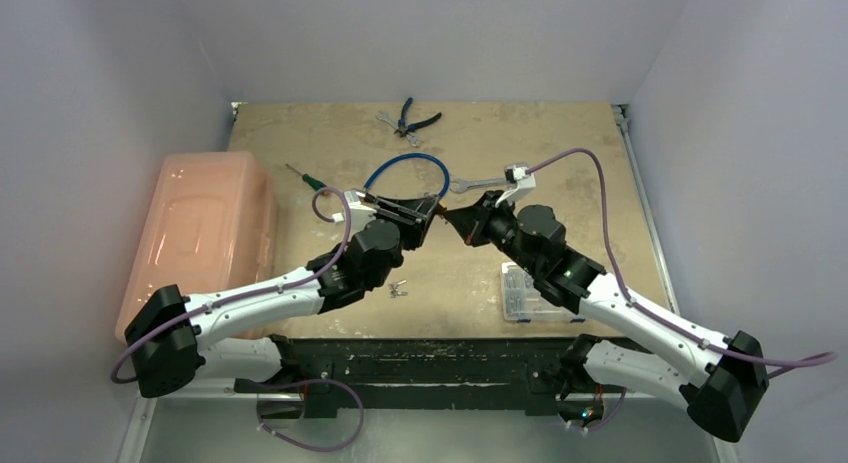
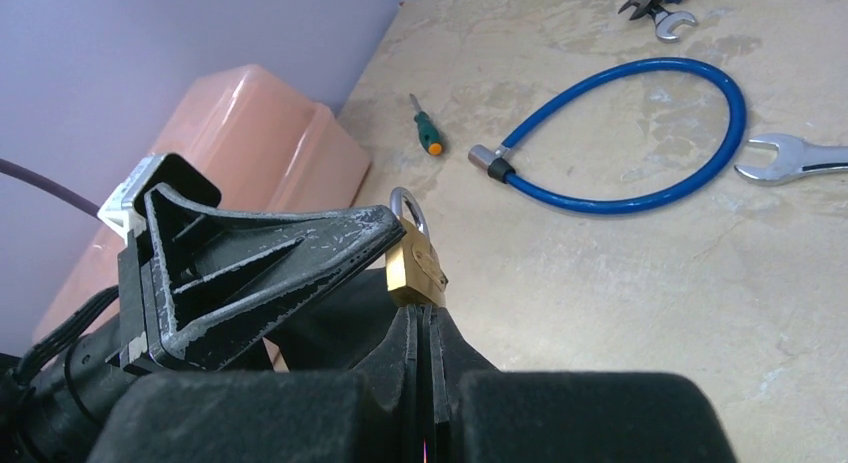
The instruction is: Unlock with the key
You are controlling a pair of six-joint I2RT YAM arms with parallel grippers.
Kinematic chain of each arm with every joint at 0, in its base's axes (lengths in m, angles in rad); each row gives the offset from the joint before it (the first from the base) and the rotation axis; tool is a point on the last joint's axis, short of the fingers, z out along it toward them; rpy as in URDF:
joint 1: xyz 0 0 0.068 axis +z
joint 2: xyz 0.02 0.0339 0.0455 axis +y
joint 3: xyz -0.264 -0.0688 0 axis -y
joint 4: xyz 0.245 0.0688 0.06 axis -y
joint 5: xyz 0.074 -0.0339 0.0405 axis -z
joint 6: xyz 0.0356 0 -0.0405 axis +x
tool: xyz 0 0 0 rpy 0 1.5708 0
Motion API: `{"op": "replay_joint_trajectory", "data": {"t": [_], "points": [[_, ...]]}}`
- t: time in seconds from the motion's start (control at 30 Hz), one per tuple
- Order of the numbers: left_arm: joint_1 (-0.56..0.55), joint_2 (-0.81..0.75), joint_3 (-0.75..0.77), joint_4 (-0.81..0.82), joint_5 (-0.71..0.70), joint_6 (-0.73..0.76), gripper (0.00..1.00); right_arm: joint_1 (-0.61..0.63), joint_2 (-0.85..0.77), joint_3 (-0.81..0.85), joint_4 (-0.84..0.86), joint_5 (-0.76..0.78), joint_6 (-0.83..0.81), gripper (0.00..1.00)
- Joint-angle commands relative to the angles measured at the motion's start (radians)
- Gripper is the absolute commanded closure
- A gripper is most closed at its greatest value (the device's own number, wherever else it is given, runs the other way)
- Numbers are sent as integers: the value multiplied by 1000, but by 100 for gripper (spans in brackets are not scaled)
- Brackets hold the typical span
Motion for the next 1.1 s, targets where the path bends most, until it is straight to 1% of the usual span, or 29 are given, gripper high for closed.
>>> {"op": "replay_joint_trajectory", "data": {"t": [0.0,0.13,0.63,1.07], "points": [[-19,-45,2,121,72,15,100,-50,-8,-24,108,-9,82,100],[-19,-52,-2,139,74,27,100,-73,4,-36,137,-56,131,100],[-19,-60,-7,188,93,60,100,-128,36,-73,208,-134,289,100],[-19,-48,-16,253,99,89,100,-166,73,-137,285,-207,458,100]]}}
